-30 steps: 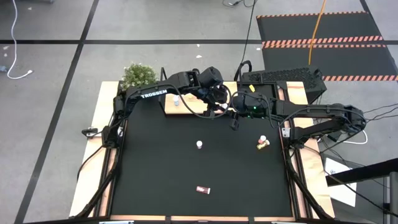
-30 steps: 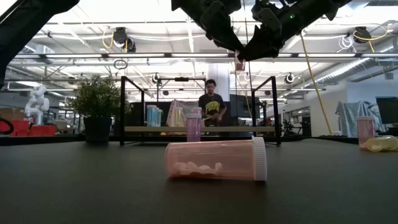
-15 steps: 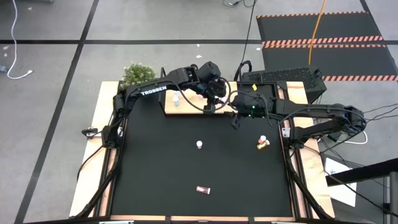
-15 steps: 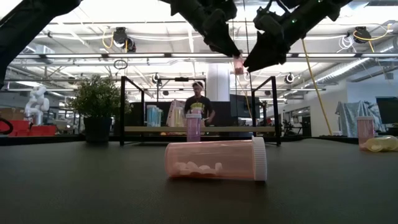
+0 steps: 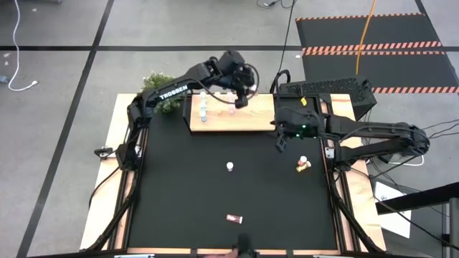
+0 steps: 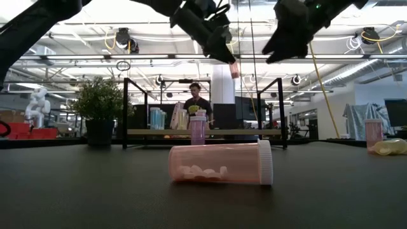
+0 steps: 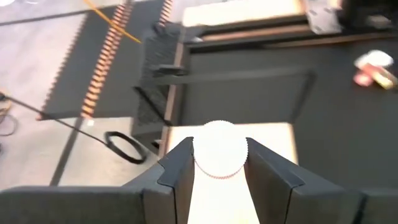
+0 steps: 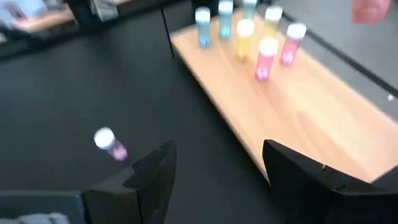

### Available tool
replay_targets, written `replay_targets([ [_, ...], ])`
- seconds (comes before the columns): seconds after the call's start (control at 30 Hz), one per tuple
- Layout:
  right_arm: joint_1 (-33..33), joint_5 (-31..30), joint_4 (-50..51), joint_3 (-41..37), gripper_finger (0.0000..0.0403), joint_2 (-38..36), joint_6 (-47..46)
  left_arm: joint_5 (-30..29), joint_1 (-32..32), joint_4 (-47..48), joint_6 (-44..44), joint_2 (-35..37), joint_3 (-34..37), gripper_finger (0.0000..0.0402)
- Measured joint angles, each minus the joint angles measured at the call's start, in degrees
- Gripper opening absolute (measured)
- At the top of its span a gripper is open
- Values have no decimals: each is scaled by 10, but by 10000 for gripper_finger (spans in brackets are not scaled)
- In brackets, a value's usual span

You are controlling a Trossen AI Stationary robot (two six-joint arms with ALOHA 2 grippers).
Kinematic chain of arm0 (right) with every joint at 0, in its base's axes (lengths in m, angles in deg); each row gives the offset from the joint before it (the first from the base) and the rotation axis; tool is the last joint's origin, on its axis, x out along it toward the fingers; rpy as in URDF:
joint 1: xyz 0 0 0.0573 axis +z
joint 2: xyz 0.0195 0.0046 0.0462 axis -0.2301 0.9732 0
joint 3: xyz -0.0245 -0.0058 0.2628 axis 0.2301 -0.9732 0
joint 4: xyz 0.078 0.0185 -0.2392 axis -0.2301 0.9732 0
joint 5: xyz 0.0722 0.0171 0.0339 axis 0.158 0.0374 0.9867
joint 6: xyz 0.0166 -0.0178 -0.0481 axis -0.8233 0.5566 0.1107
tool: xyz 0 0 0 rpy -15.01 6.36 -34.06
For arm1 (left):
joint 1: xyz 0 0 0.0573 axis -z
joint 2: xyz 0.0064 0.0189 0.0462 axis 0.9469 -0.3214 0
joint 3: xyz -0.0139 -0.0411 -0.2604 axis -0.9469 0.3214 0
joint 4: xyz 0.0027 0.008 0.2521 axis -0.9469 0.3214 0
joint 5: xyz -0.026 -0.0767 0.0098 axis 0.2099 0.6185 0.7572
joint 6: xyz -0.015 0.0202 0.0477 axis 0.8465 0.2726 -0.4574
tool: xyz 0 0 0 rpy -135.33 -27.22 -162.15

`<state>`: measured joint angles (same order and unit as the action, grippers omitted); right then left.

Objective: Pick and place medicine bottles onto shelf by color
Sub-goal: Put the bottom right orange pill bottle on the shelf

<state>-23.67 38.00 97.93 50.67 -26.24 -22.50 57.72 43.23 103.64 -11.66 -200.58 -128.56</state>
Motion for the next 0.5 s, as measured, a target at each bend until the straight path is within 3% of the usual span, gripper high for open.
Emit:
replay_targets([
  [0.3, -1, -59, -52, 0, 235, -104, -10, 2, -53, -52, 17, -4, 0, 127],
  [0.5, -1, -62, -71, 0, 235, -137, 0, 15, -68, -61, 40, -25, 0, 127],
])
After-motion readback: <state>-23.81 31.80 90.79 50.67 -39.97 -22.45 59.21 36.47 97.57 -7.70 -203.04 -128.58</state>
